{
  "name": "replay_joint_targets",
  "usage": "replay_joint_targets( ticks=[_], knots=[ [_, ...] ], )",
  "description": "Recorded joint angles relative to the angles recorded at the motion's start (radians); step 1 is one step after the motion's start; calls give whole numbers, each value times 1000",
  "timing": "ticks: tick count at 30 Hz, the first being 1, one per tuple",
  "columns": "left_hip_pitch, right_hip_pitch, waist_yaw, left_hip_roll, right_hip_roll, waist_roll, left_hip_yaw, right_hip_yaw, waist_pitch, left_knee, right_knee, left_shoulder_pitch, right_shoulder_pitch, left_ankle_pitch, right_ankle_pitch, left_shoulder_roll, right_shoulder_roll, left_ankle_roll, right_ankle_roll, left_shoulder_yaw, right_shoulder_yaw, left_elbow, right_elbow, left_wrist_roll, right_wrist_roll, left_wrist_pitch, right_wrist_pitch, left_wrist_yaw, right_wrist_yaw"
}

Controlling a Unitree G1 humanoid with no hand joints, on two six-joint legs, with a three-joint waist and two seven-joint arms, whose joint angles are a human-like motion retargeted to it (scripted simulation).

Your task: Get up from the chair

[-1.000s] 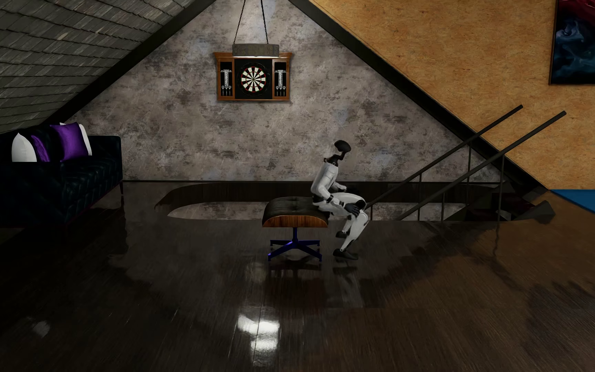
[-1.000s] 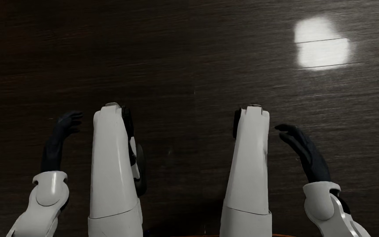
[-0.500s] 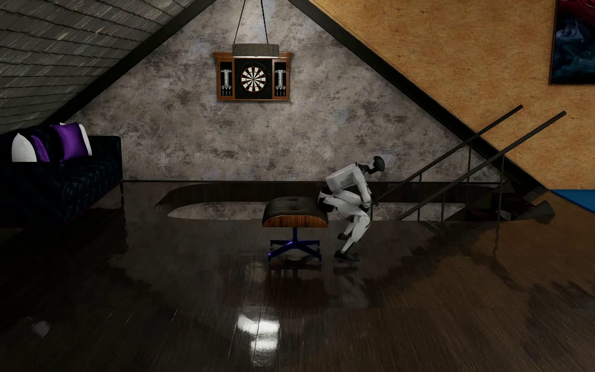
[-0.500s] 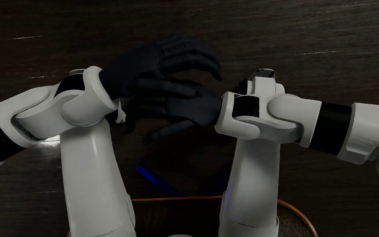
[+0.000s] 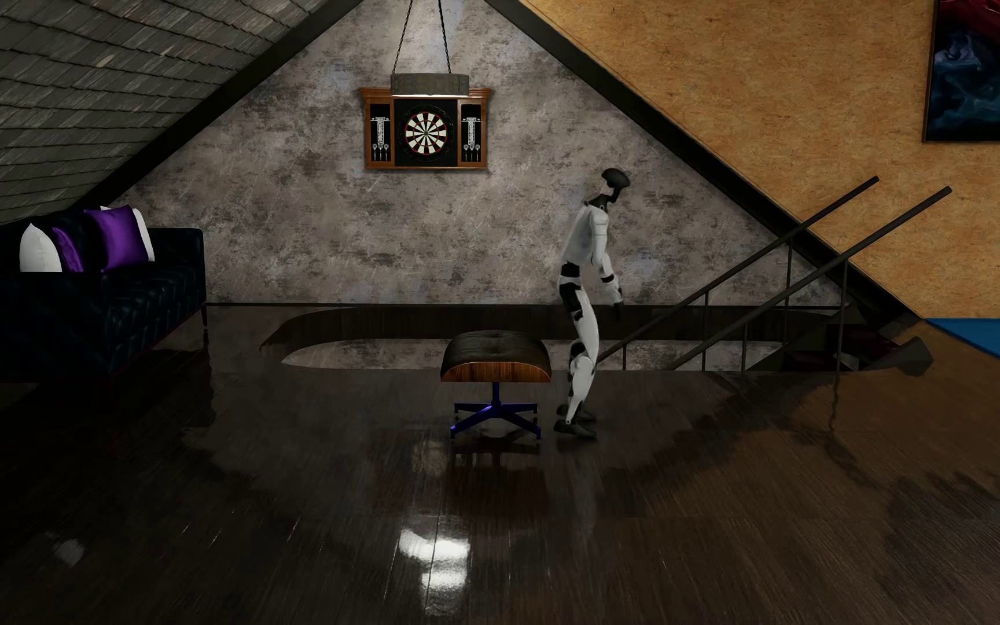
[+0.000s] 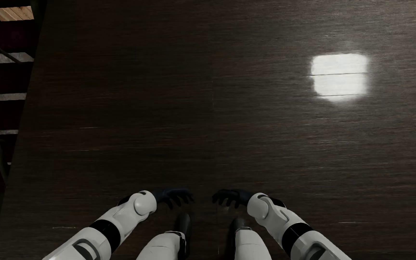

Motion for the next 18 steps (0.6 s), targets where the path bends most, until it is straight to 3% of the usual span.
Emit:
replay_joint_targets(
  ticks=[2,3,6,9,12,14,18],
  knots=[
    [149,132,0,-6,19,0,20,-25,-114,-147,-124,135,122,26,15,32,-49,9,-12,85,-72,-5,-78,-87,30,22,-4,37,-1],
    [209,189,-3,-8,25,3,27,-36,-161,-202,-172,192,176,32,16,43,-72,8,-18,126,-118,-9,-108,-105,37,16,-13,52,6],
    [356,350,-13,-8,28,6,58,-83,-248,-262,-273,319,311,4,12,60,-99,-10,-13,228,-262,37,-79,-127,69,-4,-22,97,-35],
    [458,456,-24,-14,24,17,79,-116,-303,-304,-310,370,378,-9,-13,45,-74,-23,-12,269,-346,173,118,-125,119,20,46,103,-129],
    [492,479,-27,-9,12,24,84,-120,-336,-307,-302,403,406,-32,-35,30,-71,-34,5,307,-356,255,261,-106,81,34,69,97,-107],
    [498,484,-27,-11,12,25,90,-126,-341,-308,-302,424,430,-34,-36,28,-82,-34,5,322,-357,260,276,-111,38,36,60,92,-66],
    [494,479,-29,-10,13,27,89,-121,-345,-307,-302,439,468,-37,-35,21,-106,-33,3,311,-377,204,209,-110,45,19,33,67,-25]
  ],
)
